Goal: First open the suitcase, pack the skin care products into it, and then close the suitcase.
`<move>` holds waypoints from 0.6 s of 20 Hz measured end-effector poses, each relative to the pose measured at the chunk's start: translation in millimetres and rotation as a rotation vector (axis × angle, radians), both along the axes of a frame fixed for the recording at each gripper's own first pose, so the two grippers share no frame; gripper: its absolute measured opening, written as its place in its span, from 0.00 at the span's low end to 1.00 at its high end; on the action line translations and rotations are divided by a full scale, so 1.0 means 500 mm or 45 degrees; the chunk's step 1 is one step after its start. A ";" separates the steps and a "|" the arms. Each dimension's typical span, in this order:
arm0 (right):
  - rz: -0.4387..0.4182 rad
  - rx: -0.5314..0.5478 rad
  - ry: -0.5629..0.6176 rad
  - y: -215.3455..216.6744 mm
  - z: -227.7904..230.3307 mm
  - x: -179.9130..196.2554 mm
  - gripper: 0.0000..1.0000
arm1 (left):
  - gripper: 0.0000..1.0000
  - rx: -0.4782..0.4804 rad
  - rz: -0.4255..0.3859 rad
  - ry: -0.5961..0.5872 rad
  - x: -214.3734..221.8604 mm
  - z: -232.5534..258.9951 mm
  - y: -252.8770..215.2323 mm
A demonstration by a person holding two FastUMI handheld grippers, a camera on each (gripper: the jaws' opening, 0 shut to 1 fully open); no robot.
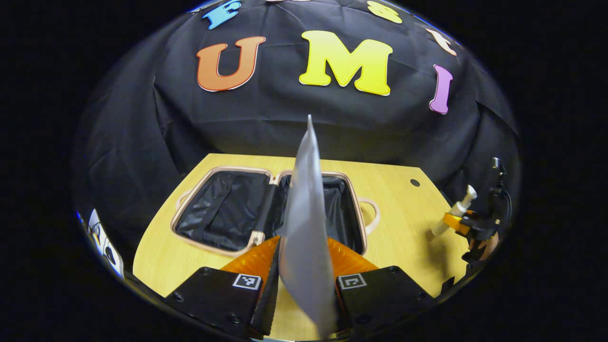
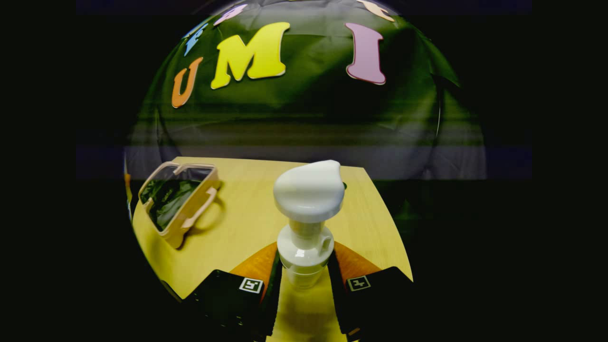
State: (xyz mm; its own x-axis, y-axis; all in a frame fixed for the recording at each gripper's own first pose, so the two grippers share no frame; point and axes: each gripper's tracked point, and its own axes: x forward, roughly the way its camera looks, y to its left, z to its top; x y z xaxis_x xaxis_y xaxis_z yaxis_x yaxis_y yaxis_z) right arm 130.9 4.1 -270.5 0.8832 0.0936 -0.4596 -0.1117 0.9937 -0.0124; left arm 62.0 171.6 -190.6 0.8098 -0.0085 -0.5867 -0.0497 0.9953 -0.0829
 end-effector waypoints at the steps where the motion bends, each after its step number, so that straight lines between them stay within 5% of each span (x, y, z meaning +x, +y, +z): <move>1: -0.006 0.014 -0.007 0.009 0.017 -0.022 0.47 | 0.45 0.017 -0.021 -0.006 0.028 -0.005 0.012; 8: -0.077 0.023 0.002 0.048 0.074 -0.150 0.47 | 0.45 0.008 -0.147 0.104 0.177 -0.152 0.006; 12: -0.136 0.003 0.047 0.038 0.065 -0.188 0.47 | 0.45 -0.024 -0.078 0.290 0.179 -0.260 0.021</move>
State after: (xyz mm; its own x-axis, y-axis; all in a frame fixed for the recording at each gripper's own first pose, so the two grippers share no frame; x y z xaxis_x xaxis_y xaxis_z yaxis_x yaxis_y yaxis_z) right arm 36.6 23.0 -237.9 0.8706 0.0011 -0.4920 -0.0055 1.0000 -0.0075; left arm 151.4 181.9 -320.4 0.6541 -0.0661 -0.7535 -0.0092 0.9954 -0.0953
